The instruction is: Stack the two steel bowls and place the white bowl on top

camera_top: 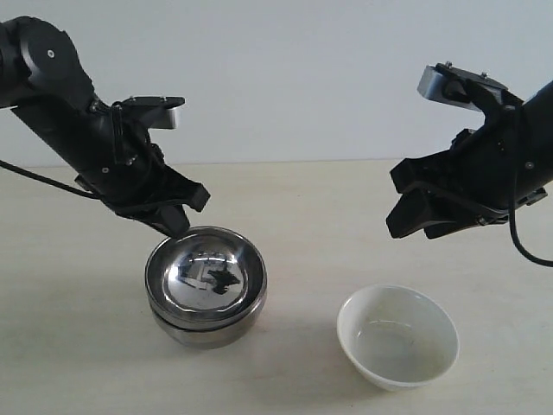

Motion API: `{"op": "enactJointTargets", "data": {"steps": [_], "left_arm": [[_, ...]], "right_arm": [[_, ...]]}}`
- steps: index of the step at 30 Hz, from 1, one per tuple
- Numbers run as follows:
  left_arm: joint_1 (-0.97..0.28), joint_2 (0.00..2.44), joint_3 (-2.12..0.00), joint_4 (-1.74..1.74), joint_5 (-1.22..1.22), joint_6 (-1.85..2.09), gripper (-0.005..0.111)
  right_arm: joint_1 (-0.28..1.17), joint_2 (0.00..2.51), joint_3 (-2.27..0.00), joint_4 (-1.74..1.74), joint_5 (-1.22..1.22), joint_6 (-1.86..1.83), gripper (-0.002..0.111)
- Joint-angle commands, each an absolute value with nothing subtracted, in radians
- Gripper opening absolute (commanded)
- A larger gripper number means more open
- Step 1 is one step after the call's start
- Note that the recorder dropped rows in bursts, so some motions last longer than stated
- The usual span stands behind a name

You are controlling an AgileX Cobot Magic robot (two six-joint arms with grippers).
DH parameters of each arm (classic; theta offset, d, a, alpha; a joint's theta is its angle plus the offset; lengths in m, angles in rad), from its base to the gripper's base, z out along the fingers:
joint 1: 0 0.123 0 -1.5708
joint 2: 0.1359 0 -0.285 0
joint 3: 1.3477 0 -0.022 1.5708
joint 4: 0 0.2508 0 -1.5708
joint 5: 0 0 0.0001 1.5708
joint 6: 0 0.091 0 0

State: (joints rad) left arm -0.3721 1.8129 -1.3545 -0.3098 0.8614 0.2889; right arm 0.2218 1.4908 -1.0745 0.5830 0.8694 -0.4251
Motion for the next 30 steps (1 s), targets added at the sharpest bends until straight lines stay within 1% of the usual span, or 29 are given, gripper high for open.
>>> {"op": "enactJointTargets", "data": {"steps": [1,14,30], "left_arm": [[-0.394,1.804,-1.359,-0.348,0.87,0.345,0.004],[-0.419,1.947,-1.359,-0.343,0.847,0.345,0.004],[-0.419,2.031,-1.359,-0.341,0.805,0.345,0.004]], "right_arm": [[0.222,1.487,-1.068,0.589,0.867,-0.431,0.044],[0.222,1.487,-1.068,0.589,0.887,-0.43,0.044],[0.222,1.487,-1.068,0.589,0.881,-0.43,0.044]]}}
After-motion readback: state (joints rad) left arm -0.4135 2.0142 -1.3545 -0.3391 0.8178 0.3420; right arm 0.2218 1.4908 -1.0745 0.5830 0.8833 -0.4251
